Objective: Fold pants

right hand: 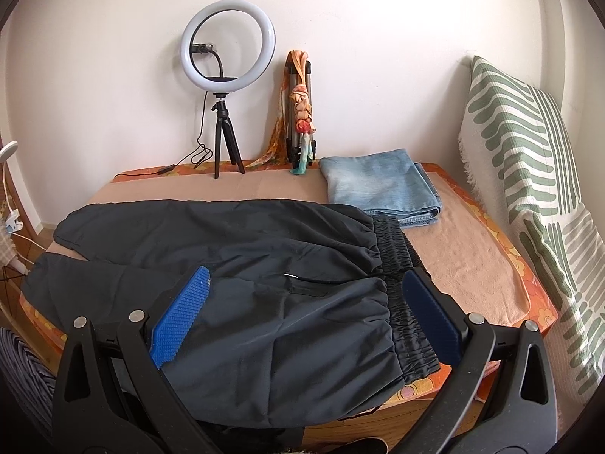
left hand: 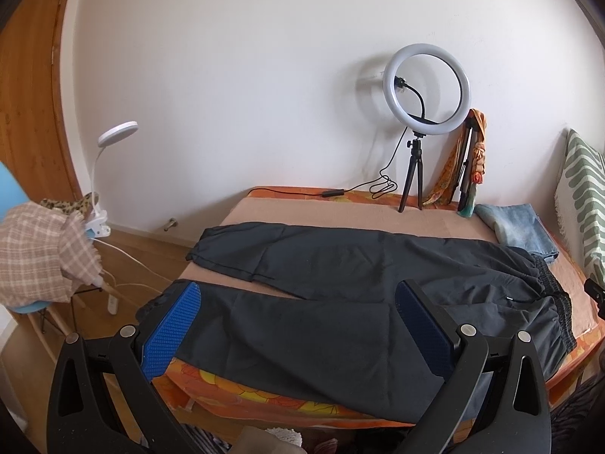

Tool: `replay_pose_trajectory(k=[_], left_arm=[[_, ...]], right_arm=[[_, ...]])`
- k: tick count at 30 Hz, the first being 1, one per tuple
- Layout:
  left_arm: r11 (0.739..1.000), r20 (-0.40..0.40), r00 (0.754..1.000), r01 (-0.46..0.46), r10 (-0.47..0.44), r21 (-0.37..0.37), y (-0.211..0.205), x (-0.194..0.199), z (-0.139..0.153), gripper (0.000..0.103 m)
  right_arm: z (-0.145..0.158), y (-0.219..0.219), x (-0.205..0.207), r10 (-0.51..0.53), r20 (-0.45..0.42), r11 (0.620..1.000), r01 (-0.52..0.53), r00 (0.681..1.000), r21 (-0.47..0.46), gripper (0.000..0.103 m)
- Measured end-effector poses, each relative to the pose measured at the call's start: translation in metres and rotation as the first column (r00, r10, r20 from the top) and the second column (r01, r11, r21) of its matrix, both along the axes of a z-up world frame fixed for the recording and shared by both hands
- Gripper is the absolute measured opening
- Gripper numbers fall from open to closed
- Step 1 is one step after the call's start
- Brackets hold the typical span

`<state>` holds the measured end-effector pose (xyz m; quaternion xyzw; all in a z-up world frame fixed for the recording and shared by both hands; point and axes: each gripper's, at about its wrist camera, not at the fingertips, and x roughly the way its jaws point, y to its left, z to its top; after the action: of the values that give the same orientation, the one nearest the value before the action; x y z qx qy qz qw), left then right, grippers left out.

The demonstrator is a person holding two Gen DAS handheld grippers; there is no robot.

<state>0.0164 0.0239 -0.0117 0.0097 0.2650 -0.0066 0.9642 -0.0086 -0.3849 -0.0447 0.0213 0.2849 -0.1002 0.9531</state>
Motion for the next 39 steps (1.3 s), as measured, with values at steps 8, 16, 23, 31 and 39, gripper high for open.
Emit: replay_pose_trajectory(k=[8,16,23,31,39], left_arm=[[0.995,-0.019,1.000,0.021,-0.023,-0.102,0.056,0.010,-0.006,0.102],[0.997,-0.015,0.997,-0.076,0.076,0.017,0.111,0.021,-0.011,0.102],[0.996,-0.088,0.992,-0.090,0.087,-0.022,0.156,0.034,-0.032,0.092],[0.997,-0.122,0.991,-0.064,0.057,-0.053,0.182,0.041,-0.047,0.075],[0.998,-0.191,0.981,-0.028,0.018,-0.050,0.202,0.051,-0.081,0.062]], right_arm=[[-0.006,0.036,0.017,0.181,0.004,0.983,-0.181,0.983,-0.035,0.103],[-0.048,0.097,0.036,0.467,-0.142,0.876,-0.478,0.873,-0.062,0.103],[-0.107,0.144,0.030,0.636,-0.322,0.737,-0.676,0.701,-0.015,0.097],[-0.157,0.190,0.012,0.676,-0.444,0.617,-0.781,0.588,-0.094,0.090],[-0.183,0.217,0.009,0.606,-0.533,0.561,-0.793,0.590,-0.239,0.045]])
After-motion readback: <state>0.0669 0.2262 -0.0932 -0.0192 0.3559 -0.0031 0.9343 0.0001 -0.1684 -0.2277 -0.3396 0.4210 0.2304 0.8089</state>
